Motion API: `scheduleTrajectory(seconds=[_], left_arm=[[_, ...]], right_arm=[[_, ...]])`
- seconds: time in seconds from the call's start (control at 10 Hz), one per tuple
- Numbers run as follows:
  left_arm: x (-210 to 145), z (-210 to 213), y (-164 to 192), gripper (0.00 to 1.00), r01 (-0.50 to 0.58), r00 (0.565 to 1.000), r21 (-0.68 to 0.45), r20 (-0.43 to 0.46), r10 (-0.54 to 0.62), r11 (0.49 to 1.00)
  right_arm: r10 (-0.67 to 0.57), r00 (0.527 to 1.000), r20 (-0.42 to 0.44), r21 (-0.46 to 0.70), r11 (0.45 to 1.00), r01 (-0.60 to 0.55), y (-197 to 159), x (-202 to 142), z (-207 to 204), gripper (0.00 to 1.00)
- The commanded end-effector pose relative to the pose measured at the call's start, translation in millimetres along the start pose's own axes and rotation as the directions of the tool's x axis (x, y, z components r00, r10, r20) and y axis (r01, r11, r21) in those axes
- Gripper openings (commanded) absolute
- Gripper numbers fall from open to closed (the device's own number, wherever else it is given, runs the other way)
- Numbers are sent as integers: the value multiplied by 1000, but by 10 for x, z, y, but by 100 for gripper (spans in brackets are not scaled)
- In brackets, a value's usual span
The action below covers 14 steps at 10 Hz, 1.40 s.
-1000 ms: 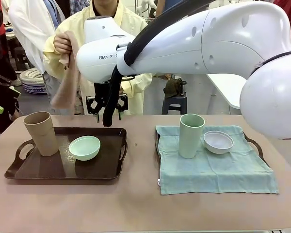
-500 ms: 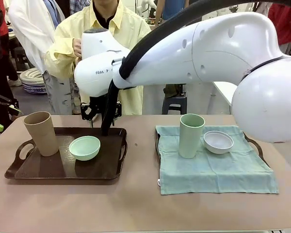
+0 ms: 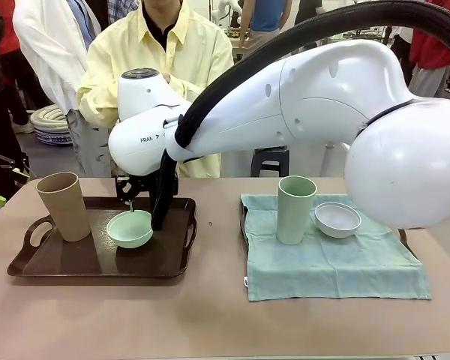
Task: Set up a tray with a mat and arrange the tableware.
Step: Pick up the Picnic Bowl and Reusable plastic cup from the Handle tray in front of the human's position and hold them in the air.
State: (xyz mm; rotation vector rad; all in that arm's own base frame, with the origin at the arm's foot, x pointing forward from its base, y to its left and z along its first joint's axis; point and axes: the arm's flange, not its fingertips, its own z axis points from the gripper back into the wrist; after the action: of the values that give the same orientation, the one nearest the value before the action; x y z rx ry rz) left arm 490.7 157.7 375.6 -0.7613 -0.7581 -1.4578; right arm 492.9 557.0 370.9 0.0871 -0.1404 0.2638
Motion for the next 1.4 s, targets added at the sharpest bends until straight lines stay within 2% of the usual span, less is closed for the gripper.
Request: scheduleTrajectory(seconds=[0.0, 0.3, 0.8, 1.0, 1.3], left_arm=[[-28, -18, 98, 100, -29, 999, 14, 15, 28, 999], [-66, -149, 168, 100, -34, 999, 0, 39, 34, 999], [-63, -325, 123, 100, -34, 997, -29, 62, 35, 999], [-56, -392, 118, 100, -33, 997, -44, 72, 36, 998], [-63, -551, 123, 100, -90, 992, -27, 89, 92, 996]], right_arm=[[-28, 999, 16, -92, 995, 29, 54, -146, 70, 87], [-30, 999, 30, -102, 994, 33, 76, -300, 81, 87], [-147, 988, 42, -104, 983, 150, -146, -483, 3, 87], [-153, 987, 43, -93, 983, 157, -204, -526, -16, 87], [-158, 987, 39, -78, 984, 160, -241, -527, -53, 87]])
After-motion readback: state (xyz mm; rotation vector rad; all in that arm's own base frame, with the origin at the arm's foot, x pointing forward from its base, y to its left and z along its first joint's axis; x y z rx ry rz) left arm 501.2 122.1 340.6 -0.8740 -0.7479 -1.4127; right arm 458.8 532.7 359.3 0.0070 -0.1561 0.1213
